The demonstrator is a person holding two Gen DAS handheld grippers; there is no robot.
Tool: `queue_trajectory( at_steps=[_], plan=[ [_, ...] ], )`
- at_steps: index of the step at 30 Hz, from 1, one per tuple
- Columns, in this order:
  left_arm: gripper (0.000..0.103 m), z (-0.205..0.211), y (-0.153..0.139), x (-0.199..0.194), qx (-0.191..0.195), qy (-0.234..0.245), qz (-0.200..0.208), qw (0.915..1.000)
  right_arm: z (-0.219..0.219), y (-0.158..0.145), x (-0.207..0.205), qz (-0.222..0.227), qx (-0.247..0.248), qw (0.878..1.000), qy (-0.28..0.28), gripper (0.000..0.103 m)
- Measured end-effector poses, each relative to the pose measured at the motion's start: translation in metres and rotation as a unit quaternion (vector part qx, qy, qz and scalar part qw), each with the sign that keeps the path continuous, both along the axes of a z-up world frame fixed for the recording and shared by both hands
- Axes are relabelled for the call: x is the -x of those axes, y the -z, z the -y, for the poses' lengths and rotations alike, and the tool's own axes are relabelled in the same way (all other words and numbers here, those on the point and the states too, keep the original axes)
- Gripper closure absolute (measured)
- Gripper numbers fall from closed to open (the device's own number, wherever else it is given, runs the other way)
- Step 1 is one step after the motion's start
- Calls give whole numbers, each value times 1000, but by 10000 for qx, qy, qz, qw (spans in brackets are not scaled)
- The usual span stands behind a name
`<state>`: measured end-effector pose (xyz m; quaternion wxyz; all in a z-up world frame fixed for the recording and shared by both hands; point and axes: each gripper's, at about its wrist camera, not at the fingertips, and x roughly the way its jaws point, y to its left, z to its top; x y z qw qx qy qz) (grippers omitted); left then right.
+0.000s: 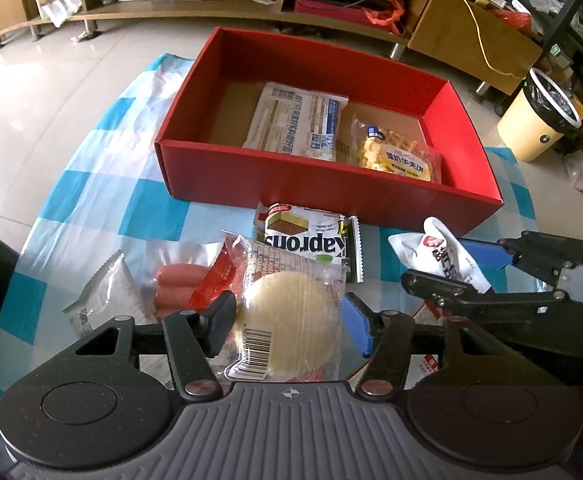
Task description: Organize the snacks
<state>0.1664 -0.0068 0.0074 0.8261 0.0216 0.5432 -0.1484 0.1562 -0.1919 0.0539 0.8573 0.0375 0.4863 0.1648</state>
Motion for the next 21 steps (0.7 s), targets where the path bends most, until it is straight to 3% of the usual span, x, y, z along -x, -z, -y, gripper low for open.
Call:
queue_trajectory(
  at_steps=[2,4,6,7,8,11,15,21],
  plan=[
    [53,-1,-1,-1,92,3,-30,10000,2,-2,0,26,-46,10000,28,49],
    [53,0,-2,-2,135,57,-48,9999,3,-4,-1,49,-85,9999,49,49],
    [34,5,0,0,18,146,-19,9999,4,-3,-3,61,-75,9999,89,49],
    [17,7,1,1,-74,112,28,9999,5,-3,-3,58,-78,9999,103,49],
    [11,10,2,4,-185,142,141,9996,6,-3,-4,60,-74,9999,124,49],
    [11,26,5,9,-489,341,298,9978,11,-4,-4,70,-65,9997,213,49],
    [11,46,9,16,-598,502,232,9967,23,-7,0,95,-34,9994,340,49],
    [13,69,22,22,-841,402,142,9955,48,-16,13,188,-160,9981,570,49]
  ],
)
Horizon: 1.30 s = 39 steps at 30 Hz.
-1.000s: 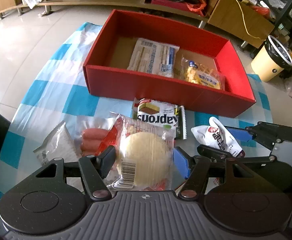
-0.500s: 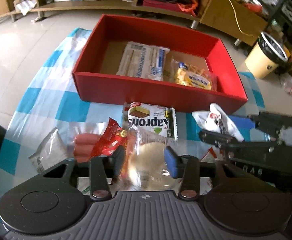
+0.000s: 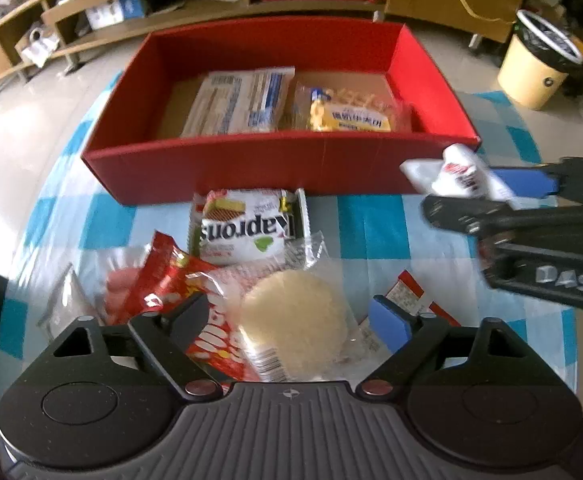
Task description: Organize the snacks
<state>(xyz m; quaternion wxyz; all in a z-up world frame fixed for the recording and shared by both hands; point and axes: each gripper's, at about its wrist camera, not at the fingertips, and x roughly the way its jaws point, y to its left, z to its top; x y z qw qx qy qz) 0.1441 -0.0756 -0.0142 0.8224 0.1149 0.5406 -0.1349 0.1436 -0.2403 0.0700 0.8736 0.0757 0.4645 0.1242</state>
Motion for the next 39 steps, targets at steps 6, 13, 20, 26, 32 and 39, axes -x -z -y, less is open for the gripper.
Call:
queue_trajectory(
  at_steps=[6,13,20,26,32,39],
  plan=[
    [13,11,30,-2,-175,-843,-238,9960,19,-12,10,145,-180,9995,210,49],
    [37,5,25,-1,-228,-1037,-184,9942,28,-27,17,374,-300,9985,260,49],
    [37,-10,0,1,65,-1026,-54,9947,23,-28,11,421,-274,9983,290,49],
    [37,-16,-19,-11,348,-1050,127,9938,14,-30,-1,487,-280,9980,274,49],
    [37,-22,-27,-30,500,-1150,201,9919,10,-28,-13,513,-289,9977,330,49],
    [37,-20,-41,-52,586,-1161,443,9905,9,-31,-29,626,-337,9964,467,49]
  ],
)
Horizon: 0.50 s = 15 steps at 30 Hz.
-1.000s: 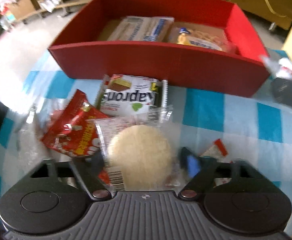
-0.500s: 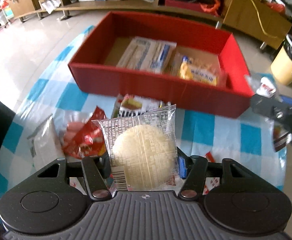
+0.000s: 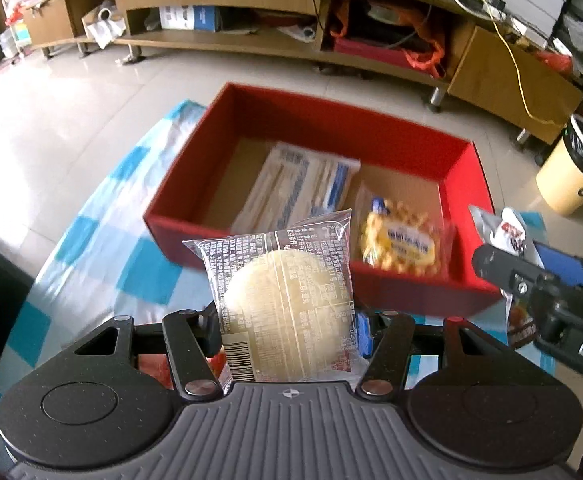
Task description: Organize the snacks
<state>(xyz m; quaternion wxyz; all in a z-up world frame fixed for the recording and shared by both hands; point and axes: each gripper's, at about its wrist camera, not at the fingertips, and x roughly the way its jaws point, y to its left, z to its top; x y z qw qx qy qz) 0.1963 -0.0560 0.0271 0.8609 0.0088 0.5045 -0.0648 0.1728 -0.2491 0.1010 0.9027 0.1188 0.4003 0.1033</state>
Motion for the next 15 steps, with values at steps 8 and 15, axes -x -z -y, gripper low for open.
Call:
queue_trajectory(
  at_steps=[8,15],
  plan=[
    [37,1,-4,-30,35,-86,119,9999,-4,1,-22,69,-21,9999,100,49],
    [37,2,-3,-46,11,-129,173,9998,-6,4,-34,94,-36,9998,183,49]
  ],
)
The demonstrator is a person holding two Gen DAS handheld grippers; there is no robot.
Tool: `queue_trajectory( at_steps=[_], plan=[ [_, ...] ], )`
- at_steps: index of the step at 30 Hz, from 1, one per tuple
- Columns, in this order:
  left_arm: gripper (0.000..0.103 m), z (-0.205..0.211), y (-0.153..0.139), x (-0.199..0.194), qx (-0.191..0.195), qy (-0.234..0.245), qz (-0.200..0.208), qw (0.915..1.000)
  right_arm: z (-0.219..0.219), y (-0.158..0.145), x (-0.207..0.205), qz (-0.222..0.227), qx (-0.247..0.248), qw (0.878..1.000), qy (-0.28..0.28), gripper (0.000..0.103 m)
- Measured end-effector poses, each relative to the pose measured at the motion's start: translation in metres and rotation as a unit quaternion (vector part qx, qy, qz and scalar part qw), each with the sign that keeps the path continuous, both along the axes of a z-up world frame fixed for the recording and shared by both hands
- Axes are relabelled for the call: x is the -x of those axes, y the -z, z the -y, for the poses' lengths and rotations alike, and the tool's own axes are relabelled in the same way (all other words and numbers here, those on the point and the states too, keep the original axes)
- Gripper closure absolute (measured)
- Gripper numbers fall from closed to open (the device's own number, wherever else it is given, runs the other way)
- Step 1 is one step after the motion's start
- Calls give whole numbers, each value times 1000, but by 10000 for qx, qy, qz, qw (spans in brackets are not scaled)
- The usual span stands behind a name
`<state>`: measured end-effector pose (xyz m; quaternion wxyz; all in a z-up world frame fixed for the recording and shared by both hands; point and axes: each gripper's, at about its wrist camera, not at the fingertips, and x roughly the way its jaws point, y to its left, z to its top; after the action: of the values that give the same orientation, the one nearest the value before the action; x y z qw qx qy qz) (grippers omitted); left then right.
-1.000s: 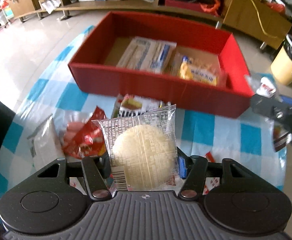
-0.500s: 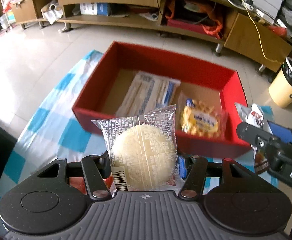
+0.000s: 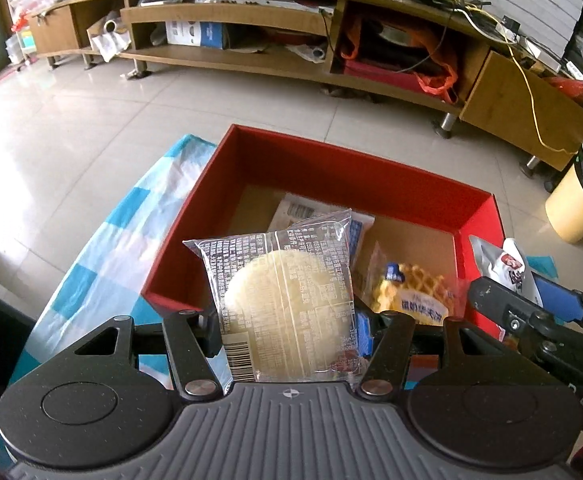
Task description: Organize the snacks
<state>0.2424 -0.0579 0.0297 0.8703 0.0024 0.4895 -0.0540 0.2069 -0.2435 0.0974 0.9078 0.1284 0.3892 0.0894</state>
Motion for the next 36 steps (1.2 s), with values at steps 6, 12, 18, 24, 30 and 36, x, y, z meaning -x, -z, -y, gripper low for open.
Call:
queue_trajectory(
  at_steps=[6,12,18,24,30,36],
  plan=[
    [37,5,1,-12,-18,40,34,10000,2,5,-9,-57,-18,9999,98,49],
    [37,7,7,-21,-76,65,12,9999,0,11,-20,-114,-16,9998,154,49],
    [37,4,10,-27,-76,53,-49,9999,-6,18,-29,-183,70,9997,150,49],
    [37,6,14,-29,-132,73,-75,9999,-9,23,-31,-243,233,9993,166,49],
    [34,8,14,-28,-168,139,-40,9998,-8,23,-32,-212,286,9992,203,48],
    [27,12,11,-26,-261,196,79,9994,-11,26,-32,-269,337,9989,197,47]
  ],
)
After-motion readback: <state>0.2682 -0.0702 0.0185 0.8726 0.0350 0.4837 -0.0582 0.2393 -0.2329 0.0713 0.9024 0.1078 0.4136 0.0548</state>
